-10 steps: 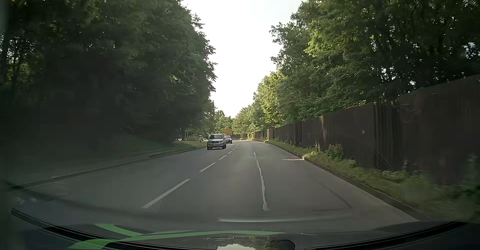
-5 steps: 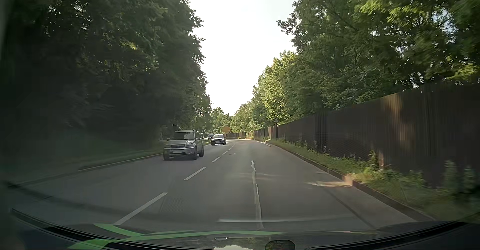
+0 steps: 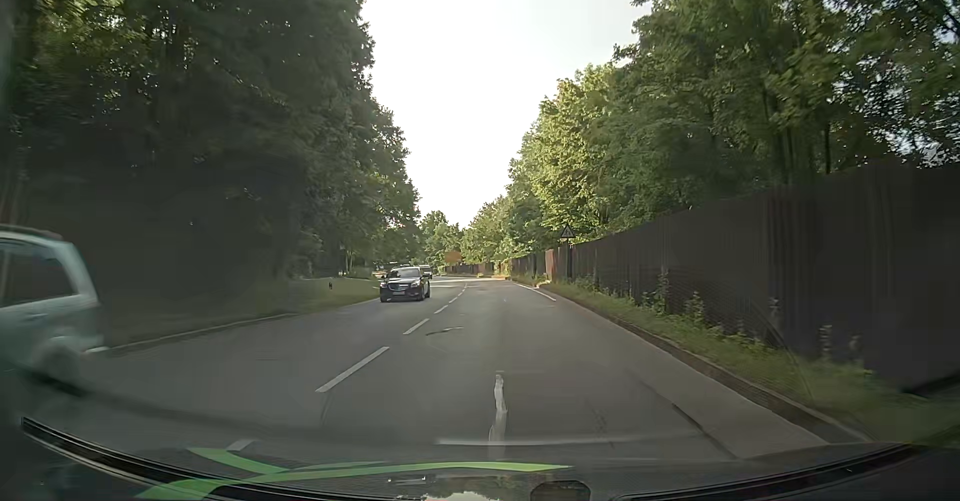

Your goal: Follow the waypoints while adhering to traffic rules and regulations

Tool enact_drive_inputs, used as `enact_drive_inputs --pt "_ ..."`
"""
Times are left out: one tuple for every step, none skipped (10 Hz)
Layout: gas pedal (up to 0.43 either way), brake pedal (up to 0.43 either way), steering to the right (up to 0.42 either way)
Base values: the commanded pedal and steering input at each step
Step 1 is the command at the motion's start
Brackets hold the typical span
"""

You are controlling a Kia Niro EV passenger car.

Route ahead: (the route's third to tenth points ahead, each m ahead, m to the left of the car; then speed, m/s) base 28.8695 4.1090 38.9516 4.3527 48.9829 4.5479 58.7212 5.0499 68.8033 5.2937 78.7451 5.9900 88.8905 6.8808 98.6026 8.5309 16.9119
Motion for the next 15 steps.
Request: enact_drive_inputs --pt "0.177 0.000 -0.004" --pt "0.177 0.000 -0.004" --pt "0.177 0.000 -0.005" --pt "0.177 0.000 -0.007" --pt "0.177 0.000 -0.010" --pt "0.177 0.000 -0.011" --pt "0.177 0.000 -0.011" --pt "0.177 0.000 -0.009" --pt "0.177 0.000 -0.008" --pt "0.177 0.000 -0.007" --pt "0.177 0.000 -0.006" --pt "0.177 0.000 -0.007" --pt "0.177 0.000 -0.007" --pt "0.177 0.000 -0.007" --pt "0.177 0.000 -0.007"
